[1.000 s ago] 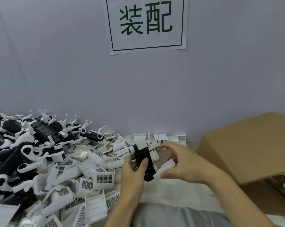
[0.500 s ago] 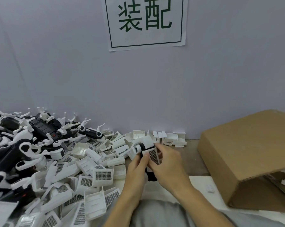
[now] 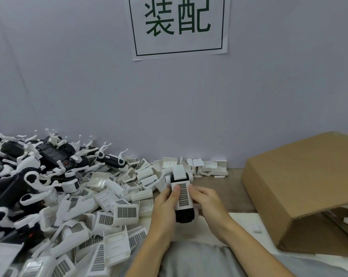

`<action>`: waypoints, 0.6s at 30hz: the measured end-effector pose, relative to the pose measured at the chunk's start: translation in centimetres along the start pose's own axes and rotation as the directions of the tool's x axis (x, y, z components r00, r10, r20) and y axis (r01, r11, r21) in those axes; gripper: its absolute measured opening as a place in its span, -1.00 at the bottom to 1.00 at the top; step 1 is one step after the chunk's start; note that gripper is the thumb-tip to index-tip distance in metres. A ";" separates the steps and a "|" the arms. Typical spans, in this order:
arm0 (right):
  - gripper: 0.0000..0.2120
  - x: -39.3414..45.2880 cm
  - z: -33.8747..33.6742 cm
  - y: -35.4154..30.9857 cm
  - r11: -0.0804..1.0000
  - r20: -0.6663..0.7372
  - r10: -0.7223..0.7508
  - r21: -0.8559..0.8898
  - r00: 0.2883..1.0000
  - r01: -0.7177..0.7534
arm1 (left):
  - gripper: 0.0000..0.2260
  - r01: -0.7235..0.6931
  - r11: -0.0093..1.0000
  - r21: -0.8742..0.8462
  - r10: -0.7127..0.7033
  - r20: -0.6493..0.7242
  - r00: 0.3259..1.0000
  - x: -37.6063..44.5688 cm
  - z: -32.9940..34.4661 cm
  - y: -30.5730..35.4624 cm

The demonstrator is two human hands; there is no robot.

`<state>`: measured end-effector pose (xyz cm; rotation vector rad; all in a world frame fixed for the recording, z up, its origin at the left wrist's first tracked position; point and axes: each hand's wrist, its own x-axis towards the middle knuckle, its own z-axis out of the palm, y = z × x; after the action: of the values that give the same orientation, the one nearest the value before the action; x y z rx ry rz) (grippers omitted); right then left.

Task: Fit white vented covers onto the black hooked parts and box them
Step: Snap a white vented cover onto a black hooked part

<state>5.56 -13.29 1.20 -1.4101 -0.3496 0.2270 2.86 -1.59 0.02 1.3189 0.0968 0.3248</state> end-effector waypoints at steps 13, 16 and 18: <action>-0.69 0.4 -0.2 0.3 0.998 0.003 0.039 0.041 0.999 -0.039 | -0.76 -0.036 0.996 0.082 0.037 -0.014 0.999 0.0 0.0 0.0; -0.72 0.5 -0.2 0.4 0.999 -0.061 -0.005 -0.032 0.998 0.003 | -0.74 -0.059 0.987 0.149 0.061 -0.011 0.998 -0.1 0.1 0.1; -0.74 0.6 -0.2 0.4 0.992 -0.112 -0.037 -0.124 0.993 0.023 | -0.75 -0.097 0.970 0.222 0.103 -0.016 0.995 -0.1 0.2 0.1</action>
<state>6.23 -13.22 0.79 -1.5304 -0.2939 0.1005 2.78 -1.75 0.15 1.5437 0.0918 0.4272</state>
